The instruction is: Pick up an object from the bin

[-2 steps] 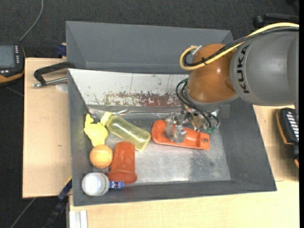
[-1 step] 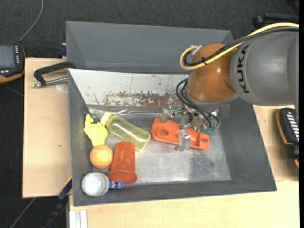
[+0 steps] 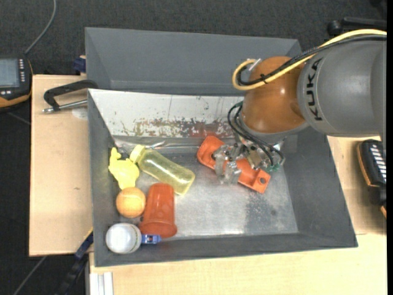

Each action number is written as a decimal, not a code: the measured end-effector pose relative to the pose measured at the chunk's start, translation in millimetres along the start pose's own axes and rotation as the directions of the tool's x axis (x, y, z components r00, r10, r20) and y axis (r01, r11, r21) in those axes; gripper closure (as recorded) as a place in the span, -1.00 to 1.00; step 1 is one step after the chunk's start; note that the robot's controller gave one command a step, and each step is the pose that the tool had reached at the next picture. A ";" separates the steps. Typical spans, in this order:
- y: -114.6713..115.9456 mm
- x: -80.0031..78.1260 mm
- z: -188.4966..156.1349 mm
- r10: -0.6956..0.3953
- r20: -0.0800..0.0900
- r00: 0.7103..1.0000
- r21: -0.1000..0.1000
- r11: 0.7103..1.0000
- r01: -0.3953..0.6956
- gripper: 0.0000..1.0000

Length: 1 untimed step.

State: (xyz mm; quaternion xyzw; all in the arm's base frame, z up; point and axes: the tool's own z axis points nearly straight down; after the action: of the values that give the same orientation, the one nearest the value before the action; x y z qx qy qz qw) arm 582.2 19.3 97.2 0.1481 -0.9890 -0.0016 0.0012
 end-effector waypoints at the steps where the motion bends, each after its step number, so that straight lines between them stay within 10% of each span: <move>1: 0.0 0.0 0.0 0.000 0.000 1.000 0.000 1.000 0.000 -1.00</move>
Offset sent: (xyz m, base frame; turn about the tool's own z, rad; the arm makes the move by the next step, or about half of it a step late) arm 0.0000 0.0000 0.0000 0.0000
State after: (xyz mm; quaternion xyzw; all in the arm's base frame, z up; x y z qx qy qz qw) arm 582.2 19.2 97.2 0.1481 -0.9890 -0.0017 0.0012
